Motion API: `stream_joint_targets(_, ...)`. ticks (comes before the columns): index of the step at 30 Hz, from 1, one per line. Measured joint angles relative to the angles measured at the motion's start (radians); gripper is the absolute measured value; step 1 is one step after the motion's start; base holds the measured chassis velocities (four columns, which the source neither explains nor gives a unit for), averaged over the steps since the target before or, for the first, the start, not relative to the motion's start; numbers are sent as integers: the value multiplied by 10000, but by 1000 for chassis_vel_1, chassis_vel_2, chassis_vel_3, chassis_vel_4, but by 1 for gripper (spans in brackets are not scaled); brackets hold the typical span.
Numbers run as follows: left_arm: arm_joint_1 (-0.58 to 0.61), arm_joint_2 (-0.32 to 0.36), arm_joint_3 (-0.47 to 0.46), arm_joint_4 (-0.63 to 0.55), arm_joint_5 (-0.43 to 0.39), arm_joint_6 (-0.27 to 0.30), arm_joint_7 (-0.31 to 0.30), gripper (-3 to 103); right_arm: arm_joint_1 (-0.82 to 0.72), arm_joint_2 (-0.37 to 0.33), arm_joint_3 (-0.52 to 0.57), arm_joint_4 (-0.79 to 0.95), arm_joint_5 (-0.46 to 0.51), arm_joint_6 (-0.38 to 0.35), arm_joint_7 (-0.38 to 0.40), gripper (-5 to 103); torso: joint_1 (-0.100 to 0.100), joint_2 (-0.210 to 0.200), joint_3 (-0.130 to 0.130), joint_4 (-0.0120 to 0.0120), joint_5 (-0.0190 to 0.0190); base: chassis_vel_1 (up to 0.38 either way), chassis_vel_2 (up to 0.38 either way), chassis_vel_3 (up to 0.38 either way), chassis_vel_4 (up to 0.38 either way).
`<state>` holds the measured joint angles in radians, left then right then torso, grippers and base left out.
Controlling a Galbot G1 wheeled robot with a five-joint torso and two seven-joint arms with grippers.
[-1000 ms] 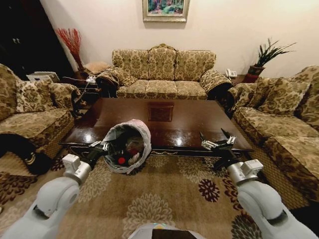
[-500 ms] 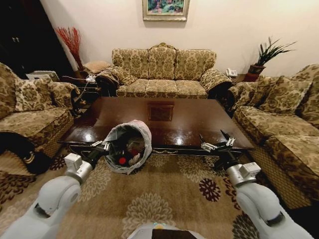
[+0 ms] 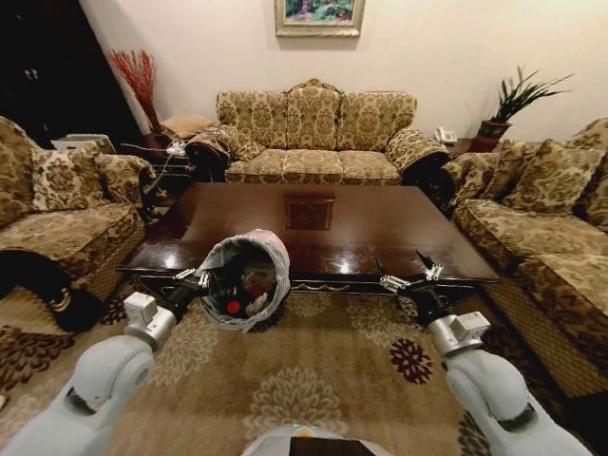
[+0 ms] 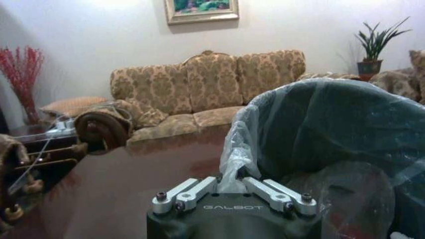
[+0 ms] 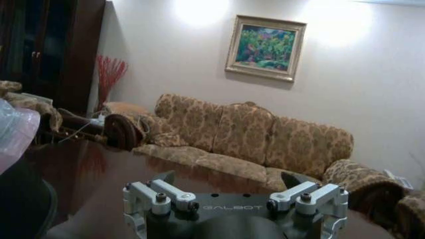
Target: Move to the front of the table and place the trash on the table into the trash bin.
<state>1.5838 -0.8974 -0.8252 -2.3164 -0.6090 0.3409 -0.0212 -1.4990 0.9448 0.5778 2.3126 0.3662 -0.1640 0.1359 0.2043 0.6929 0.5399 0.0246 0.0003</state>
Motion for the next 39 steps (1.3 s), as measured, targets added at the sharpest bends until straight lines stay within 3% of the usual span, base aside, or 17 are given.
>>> stream_joint_targets(8,-93,68,37,68,-25,0,-5,2,-61,3,-94,116,-243,-184,29,100,-140,-356,-215,-1,5,292,266,-293,-282)
stream_joint_targets(12,-129,79,58,96,-31,1,-7,2,-63,1,-112,120,-316,-186,29,100,-207,-520,-313,-3,-11,390,288,-396,-311)
stream_joint_targets(25,-198,99,163,223,-33,7,-48,2,-16,43,-242,-85,-247,59,-79,100,-435,-1006,-594,2,-8,470,199,-441,-210)
stream_joint_targets(28,-207,99,194,242,-32,8,-55,2,24,46,-285,-116,-113,95,-74,100,-478,-1117,-648,4,-13,126,84,-93,-71)
stream_joint_targets(33,-188,31,256,270,-15,9,-47,2,51,46,-291,-244,-101,121,-69,100,-564,-1346,-779,-1,13,-41,14,22,-1)
stream_joint_targets(39,-78,-137,274,255,34,10,-46,2,57,69,-303,-342,-127,133,-69,100,-656,-1558,-906,-4,2,-79,-22,40,8)
